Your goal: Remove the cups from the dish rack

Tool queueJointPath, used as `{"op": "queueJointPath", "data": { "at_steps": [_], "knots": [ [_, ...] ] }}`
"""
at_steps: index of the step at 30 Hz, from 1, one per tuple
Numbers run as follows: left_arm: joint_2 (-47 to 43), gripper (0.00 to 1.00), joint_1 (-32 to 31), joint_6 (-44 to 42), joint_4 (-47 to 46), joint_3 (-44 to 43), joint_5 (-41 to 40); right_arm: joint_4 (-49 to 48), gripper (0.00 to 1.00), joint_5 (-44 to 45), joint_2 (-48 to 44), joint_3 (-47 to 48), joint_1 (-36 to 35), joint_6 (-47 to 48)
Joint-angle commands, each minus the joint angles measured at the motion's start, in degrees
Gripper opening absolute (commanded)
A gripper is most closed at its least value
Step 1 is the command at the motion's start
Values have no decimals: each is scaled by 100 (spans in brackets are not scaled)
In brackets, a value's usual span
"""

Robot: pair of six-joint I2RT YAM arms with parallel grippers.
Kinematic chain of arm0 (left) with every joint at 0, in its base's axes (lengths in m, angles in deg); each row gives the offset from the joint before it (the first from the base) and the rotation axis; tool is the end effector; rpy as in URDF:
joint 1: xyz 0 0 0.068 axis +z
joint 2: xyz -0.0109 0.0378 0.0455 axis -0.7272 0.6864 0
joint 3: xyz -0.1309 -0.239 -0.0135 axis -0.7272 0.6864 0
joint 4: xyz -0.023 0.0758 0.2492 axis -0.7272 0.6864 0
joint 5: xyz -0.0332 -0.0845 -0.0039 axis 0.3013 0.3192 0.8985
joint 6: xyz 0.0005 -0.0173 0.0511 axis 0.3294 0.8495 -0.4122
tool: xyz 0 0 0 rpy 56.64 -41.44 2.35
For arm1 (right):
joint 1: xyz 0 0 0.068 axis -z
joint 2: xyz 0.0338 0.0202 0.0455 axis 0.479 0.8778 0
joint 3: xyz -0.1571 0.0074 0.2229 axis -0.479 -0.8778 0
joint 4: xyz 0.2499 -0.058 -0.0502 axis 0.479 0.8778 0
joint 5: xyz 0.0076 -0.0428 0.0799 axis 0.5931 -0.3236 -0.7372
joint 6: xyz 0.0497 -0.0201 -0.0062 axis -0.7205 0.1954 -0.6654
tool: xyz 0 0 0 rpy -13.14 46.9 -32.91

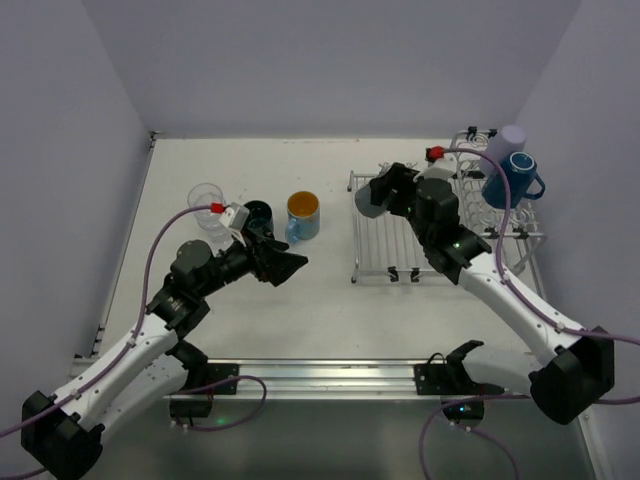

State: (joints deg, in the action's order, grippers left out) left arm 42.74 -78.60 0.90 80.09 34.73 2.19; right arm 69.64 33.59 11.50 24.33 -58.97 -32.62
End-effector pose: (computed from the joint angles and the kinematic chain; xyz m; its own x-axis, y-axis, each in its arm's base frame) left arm 0.1419 -0.1045 0.2914 -0.5062 -0.3064 -0.8061 0.6355 0.4993 -0.5889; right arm 0.2499 0.1298 0.3397 -0.2489 0.3796 -0.8911 -0.0060 0.9194 0.3933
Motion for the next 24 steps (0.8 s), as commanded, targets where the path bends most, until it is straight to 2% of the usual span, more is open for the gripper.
{"op": "queueJointPath", "data": {
  "at_steps": [1, 5, 8, 14, 18, 24],
  "knots": [
    [368, 91, 13, 818, -1543, 200, 434, -1171, 29, -1773, -686, -419, -103, -813],
    [790, 88, -22, 1495, -2702, 490, 558, -1857, 29, -2981, -1100, -974, -173, -1446],
    [1063, 86, -40, 1742, -3108, 614, 506, -2447, 29, -3578, -1355, -1361, -173, -1833],
    [1266, 85, -66, 2050, -3881, 693, 470, -3045, 30, -4274, -1303, -1608, -199, -2264],
    [1424, 83, -128, 2207, -4067, 728, 409, -3843, 30, -4608, -1040, -1810, -340, -2668],
    [1573, 80, -198, 2436, -4532, 807, 531, -4503, 30, -4618, -574, -1828, -586, -2976]
  ]
}}
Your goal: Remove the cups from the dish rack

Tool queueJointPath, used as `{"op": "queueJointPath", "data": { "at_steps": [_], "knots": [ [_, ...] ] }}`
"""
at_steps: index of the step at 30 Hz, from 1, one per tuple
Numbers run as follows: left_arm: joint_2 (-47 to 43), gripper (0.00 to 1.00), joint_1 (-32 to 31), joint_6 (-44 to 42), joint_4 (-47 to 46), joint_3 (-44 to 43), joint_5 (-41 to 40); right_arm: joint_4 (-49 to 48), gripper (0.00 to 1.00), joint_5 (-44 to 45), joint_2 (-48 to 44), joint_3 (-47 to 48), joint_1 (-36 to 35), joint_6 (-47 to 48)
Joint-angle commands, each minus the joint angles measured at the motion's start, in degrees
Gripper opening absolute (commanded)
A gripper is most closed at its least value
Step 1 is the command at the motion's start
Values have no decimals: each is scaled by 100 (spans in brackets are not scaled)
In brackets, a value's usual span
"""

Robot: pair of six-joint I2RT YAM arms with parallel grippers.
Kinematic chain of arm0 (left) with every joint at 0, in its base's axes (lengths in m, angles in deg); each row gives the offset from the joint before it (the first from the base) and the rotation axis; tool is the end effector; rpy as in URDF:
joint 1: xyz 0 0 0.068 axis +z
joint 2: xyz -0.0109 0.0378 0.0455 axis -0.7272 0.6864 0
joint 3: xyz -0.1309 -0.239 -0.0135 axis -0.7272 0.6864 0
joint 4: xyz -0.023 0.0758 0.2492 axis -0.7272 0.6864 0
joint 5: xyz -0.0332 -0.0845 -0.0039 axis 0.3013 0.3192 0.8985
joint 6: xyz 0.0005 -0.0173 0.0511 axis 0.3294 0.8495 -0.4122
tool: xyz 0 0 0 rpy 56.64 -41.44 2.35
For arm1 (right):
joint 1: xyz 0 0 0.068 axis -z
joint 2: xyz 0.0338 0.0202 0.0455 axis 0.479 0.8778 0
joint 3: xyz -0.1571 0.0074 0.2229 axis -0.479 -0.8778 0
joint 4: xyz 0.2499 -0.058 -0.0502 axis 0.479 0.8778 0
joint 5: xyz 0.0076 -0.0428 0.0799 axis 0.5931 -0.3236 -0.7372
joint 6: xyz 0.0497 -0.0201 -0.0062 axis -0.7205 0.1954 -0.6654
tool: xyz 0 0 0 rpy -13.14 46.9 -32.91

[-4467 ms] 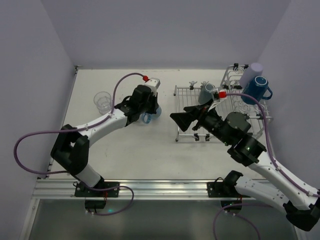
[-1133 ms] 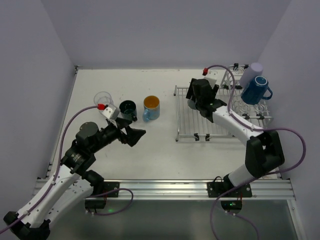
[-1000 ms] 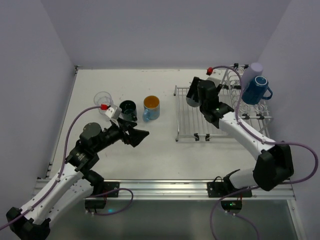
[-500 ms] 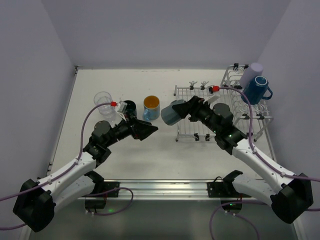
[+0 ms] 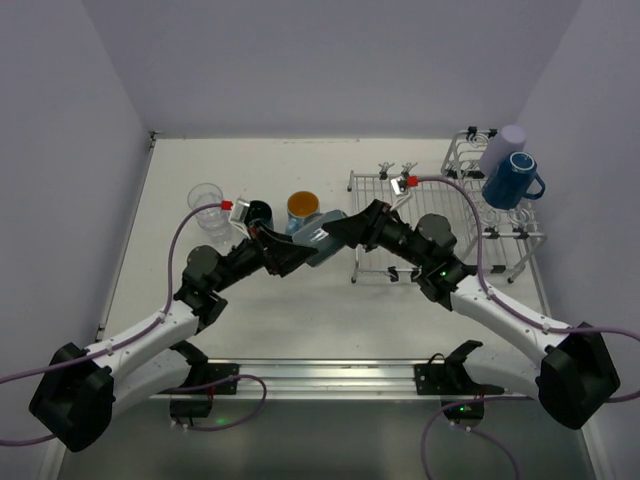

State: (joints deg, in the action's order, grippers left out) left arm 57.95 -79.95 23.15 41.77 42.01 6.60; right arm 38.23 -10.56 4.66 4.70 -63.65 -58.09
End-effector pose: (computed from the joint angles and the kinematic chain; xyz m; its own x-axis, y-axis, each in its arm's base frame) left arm 0.1673 -0.1291 0.2703 -0.6230 -0.4876 -0.6116 0.6151 0.1776 -0.7682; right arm 0.1987 0.1545 0.3052 -0.6408 0.4888 -0.5920 -0.5218 0.2882 0.8029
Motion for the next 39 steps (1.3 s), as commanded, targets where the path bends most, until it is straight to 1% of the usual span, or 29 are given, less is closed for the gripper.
{"op": "queueJointPath", "data": {
  "at_steps": [1, 3, 5, 6, 7, 8, 9, 10, 11, 12, 14, 18, 19, 20, 21, 22, 24, 25, 26, 27, 28, 29, 30, 31, 32, 33, 34, 36, 39],
  "knots": [
    [78, 80, -89, 264, -850, 88, 116, -1442, 30, -229, 198, 144, -197, -465],
    [70, 75, -98, 308, -982, 88, 143, -1722, 31, -264, 435, 179, -276, -596],
    [9, 63, -107, 300, -1044, 97, 108, -1916, 34, -273, 611, 161, -373, -685],
    [-79, 53, -107, 273, -1053, 114, 38, -2109, 34, -265, 664, 118, -391, -781],
    [-132, 28, -107, 256, -1027, 132, -6, -2215, 35, -273, 708, 91, -426, -834],
    [-176, 13, -107, 238, -1009, 141, -59, -2338, 36, -256, 743, 48, -444, -895],
    [-298, 2, -107, 212, -957, 150, -94, -2626, 41, -247, 831, -49, -435, -1027],
    [-369, 0, -107, 124, -809, 158, -199, -2803, 47, -256, 866, -110, -444, -1089],
    [-448, 0, -107, 89, -755, 158, -252, -2979, 57, -273, 902, -163, -435, -1150],
    [-588, 0, -98, 45, -711, 176, -270, -3103, 79, -273, 937, -199, -435, -1168],
    [-721, 0, -107, -34, -518, 167, -218, -3095, 97, -247, 928, -164, -409, -1116],
    [-1308, 0, -107, -403, 298, 80, -112, -3086, 99, -169, 928, -102, -207, -1291],
    [-1467, 0, -107, -717, 988, 27, -147, -3086, 99, -133, 920, -111, -58, -1361],
    [-1616, 0, -107, -903, 1377, -43, -217, -3086, 99, -124, 920, -120, 21, -1423],
    [-1957, 0, -107, -1375, 1851, -253, -487, -3086, 99, -124, 920, -129, 118, -1519],
    [-2108, 0, -107, -1640, 2900, -411, -664, -3078, 99, -124, 920, -146, 275, -1546],
    [-2294, 0, -107, -2168, 4108, -1122, -1217, -2833, 99, -168, 876, -129, 391, -1521],
    [-2251, 0, -107, -2631, 5246, -1403, -1733, -2666, 99, -159, 841, -111, 426, -1433],
    [-2181, 0, -107, -2819, 5710, -1667, -1973, -2421, 99, -124, 710, -76, 418, -1302],
    [-1954, 0, -107, -3090, 6167, -2174, -2411, -1748, 99, -89, 630, 46, 426, -970],
    [-1795, 0, -107, -3206, 6937, -2423, -2598, -1385, 99, -37, 534, 125, 426, -758],
    [-1628, 0, -107, -3294, 7293, -2626, -2852, -998, 99, 138, 428, 196, 426, -329],
    [-1244, 0, -107, -3400, 7688, -2993, -3289, -255, 99, 244, 166, 344, 418, -99],
    [-1048, 0, -107, -3479, 8353, -3145, -3468, 83, 99, 332, 33, 433, 426, 139],
    [-707, 0, -98, -3558, 8595, -3329, -3626, 443, 99, 490, -99, 643, 418, 611],
    [-564, 0, -89, -3646, 8789, -3366, -3819, 1169, 99, 587, -300, 784, 392, 842],
    [-415, 0, -98, -3673, 9017, -3392, -3830, 1507, 99, 666, -380, 916, 383, 1036],
    [-72, 0, -80, -3682, 9028, -3287, -3682, 2332, 99, 746, -477, 1303, 321, 1520],
    [515, 0, -19, -3735, 9089, -3278, -3523, 2836, 99, 746, -522, 1550, 120, 1942]
  ]
}}
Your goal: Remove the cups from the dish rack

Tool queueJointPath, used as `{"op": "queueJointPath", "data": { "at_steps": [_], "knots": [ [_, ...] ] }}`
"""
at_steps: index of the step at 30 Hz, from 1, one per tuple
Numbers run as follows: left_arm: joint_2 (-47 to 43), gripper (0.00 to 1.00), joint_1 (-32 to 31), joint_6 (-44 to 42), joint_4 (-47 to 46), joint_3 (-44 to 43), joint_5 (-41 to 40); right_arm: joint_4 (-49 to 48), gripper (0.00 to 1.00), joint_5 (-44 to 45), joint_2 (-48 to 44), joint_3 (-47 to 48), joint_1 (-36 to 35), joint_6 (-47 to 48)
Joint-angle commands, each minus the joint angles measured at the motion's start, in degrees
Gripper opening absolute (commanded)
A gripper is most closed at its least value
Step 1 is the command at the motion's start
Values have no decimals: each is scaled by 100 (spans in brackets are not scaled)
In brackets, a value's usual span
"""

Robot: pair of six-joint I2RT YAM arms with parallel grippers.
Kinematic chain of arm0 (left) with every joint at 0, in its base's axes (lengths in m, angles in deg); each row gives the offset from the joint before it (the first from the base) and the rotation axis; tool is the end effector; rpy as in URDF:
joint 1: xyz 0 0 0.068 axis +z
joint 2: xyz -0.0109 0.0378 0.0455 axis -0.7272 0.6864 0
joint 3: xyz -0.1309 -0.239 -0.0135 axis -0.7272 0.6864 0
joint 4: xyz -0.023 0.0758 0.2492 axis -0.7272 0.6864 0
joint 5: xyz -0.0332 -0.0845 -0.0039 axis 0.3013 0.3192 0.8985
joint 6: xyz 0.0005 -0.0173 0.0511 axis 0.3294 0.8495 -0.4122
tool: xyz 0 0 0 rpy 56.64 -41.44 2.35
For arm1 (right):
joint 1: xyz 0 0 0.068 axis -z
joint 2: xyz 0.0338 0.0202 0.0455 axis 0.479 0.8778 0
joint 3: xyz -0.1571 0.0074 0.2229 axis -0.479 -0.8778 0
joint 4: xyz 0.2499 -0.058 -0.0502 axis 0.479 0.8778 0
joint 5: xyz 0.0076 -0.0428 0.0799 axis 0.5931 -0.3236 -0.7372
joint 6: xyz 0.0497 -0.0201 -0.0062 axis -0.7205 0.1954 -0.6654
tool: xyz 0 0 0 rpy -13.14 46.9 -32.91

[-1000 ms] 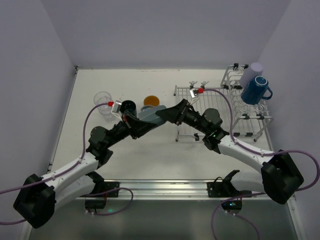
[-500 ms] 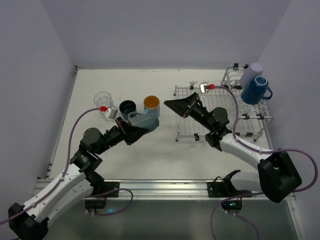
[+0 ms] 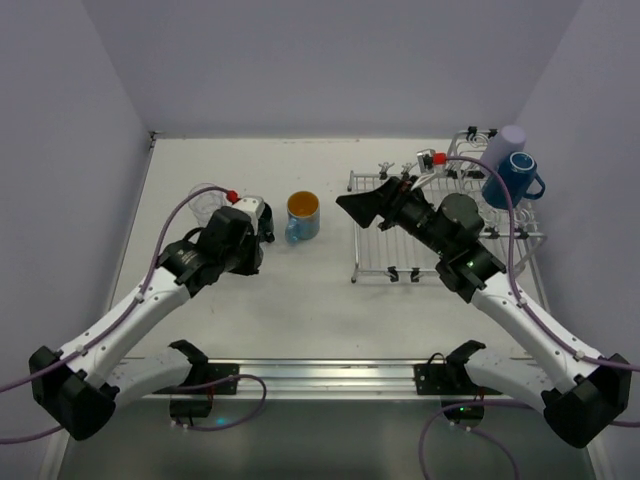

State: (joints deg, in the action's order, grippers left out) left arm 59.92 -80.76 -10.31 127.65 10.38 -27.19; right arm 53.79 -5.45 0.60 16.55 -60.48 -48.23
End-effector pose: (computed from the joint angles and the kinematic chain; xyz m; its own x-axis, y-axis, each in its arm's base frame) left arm 0.1702 -0.1101 0.3059 -0.7201 0.0084 -0.6938 0.2125 0.9545 -0.2091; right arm 0.1991 0.1349 0.3663 -0.4729 0.5121 -0.7170 -0.5659 0.4472 0.6927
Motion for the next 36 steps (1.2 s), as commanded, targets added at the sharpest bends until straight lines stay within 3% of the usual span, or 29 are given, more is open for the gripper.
{"op": "queueJointPath", "data": {
  "at_steps": [1, 7, 17, 20, 21, 23, 24, 27, 32, 36],
  "knots": [
    [443, 0, 97, -415, 458, -107, -161, 1351, 99, 287, -168, 383, -259, 1027],
    [1269, 0, 1037, -696, 10, 52, 612, 1378, 99, 507, -440, 199, -435, 1247],
    [2368, 0, 1354, -617, -255, 140, 596, 1580, 99, 621, -801, -12, -435, 1344],
    [2334, 23, 1354, -617, -184, 96, 227, 1598, 99, 717, -836, -39, -435, 1361],
    [2308, 36, 1354, -608, -132, 78, 95, 1615, 99, 727, -836, -39, -427, 1361],
    [2177, 49, 1354, -573, -113, 69, 59, 1624, 99, 701, -836, -13, -427, 1362],
    [2115, 61, 1354, -564, -96, 69, -19, 1624, 99, 666, -810, -4, -427, 1361],
    [1729, 78, 1354, -529, -104, 52, -213, 1642, 99, 351, -775, 101, -427, 1361],
    [807, 90, 1345, -520, -219, -159, -284, 1974, 99, -126, -739, 601, -427, 1484],
    [-81, 94, 1328, -520, -761, -326, 425, 2651, 99, 742, -958, 1173, -427, 1809]
  ]
}}
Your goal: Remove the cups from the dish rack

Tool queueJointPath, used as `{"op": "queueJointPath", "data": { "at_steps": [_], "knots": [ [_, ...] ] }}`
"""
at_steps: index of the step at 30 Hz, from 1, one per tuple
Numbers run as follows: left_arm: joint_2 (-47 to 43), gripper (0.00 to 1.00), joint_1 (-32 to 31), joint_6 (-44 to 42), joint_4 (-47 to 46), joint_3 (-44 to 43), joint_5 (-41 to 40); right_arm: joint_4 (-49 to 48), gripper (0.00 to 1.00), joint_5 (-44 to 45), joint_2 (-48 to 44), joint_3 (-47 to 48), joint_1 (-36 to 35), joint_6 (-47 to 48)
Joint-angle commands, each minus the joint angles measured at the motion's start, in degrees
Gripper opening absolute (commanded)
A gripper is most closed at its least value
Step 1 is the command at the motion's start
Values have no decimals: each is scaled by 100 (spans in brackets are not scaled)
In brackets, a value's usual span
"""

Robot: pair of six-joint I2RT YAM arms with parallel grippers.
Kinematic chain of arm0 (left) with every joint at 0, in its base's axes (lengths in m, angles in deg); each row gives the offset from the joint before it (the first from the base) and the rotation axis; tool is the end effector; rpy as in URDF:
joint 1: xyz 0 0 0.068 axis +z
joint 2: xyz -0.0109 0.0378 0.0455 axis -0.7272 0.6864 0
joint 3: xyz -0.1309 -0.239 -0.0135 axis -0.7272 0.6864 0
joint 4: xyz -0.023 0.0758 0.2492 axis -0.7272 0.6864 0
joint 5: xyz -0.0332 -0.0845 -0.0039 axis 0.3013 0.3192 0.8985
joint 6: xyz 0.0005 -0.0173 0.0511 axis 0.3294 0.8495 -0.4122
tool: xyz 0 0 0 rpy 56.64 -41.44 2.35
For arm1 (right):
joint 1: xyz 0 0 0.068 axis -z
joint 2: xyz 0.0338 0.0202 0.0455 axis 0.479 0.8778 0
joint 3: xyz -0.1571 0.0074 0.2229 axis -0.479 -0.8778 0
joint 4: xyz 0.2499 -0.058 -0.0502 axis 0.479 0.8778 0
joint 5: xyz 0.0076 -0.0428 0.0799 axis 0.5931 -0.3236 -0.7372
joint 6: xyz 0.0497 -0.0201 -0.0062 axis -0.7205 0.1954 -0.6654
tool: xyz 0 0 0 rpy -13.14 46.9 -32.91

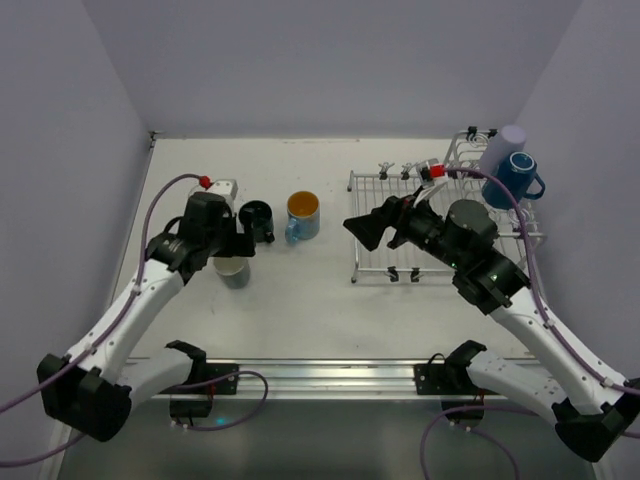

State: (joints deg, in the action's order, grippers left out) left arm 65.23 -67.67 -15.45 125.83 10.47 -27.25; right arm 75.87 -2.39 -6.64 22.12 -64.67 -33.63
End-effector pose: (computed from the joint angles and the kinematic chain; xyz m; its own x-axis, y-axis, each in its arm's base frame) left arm 0.2090 -0.0756 0.2900 -0.7413 -0.0513 -0.6692 0.0453 0.9910 -0.1261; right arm 0.1596 0.1256 0.3847 -0.4371 0.2978 -0.8487 -0.6100 0.5952 0.5230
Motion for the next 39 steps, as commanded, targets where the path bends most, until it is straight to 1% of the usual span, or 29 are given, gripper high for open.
{"op": "queueJointPath", "data": {
  "at_steps": [1, 2, 4, 5, 6, 7, 8, 9, 10, 12, 14, 15, 17, 20, 25, 31, 33, 39],
  "knots": [
    [-1075, 95, 10, 11, -774, -283, 626, 584, 99, 1117, -288, 869, 2, 550],
    [-1324, 96, -8, 54, -1211, -213, 1115, 873, 99, 1507, -410, 976, 28, 656],
    [-1763, 97, -17, 90, -1600, 59, 1619, 1147, 99, 2245, -525, 1187, 133, 902],
    [-2157, 97, -17, 107, -1985, 182, 1873, 1435, 99, 2919, -560, 1388, 360, 1043],
    [-2335, 99, -17, 116, -2137, 305, 2276, 1542, 99, 3204, -622, 1477, 501, 1079],
    [-2659, 99, -17, 116, -2260, 550, 2419, 1604, 99, 3433, -640, 1565, 685, 1123],
    [-2819, 100, -17, 134, -2366, 692, 2560, 1666, 99, 3844, -666, 1592, 1044, 1123],
    [-2959, 100, -17, 151, -2619, 841, 2823, 1701, 99, 4075, -649, 1618, 1196, 1123],
    [-3100, 100, -17, 151, -2717, 1130, 2938, 1736, 99, 4347, -631, 1653, 1301, 1114],
    [-3321, 100, -156, 108, -2815, 1351, 3036, 1737, 99, 5057, -535, 1680, 1451, 1175],
    [-3444, 100, -480, -67, -2824, 1598, 2792, 1737, 99, 5385, -429, 1750, 1601, 1351],
    [-3479, 100, -552, -86, -2806, 1651, 2703, 1737, 99, 5691, -377, 1794, 1671, 1404],
    [-3497, 100, -859, -243, -2552, 1485, 2492, 1737, 99, 5782, -149, 1952, 1969, 1571],
    [-3602, 100, -1219, -279, -2534, 1502, 2395, 1815, 99, 5782, 229, 2163, 2277, 1720],
    [-3821, 100, -1712, -323, -2411, 1476, 2184, 1974, 99, 5791, 774, 2304, 2577, 1528],
    [-3936, 100, -2073, -349, -2305, 1467, 2008, 2211, 99, 5677, 1223, 2295, 2911, 1335],
    [-3945, 100, -2134, -367, -2305, 1458, 2008, 2211, 99, 5730, 1267, 2287, 2946, 1308],
    [-3901, 100, -2258, -385, -2314, 1440, 1990, 2211, 99, 5441, 1513, 2313, 3104, 1159]
  ]
}}
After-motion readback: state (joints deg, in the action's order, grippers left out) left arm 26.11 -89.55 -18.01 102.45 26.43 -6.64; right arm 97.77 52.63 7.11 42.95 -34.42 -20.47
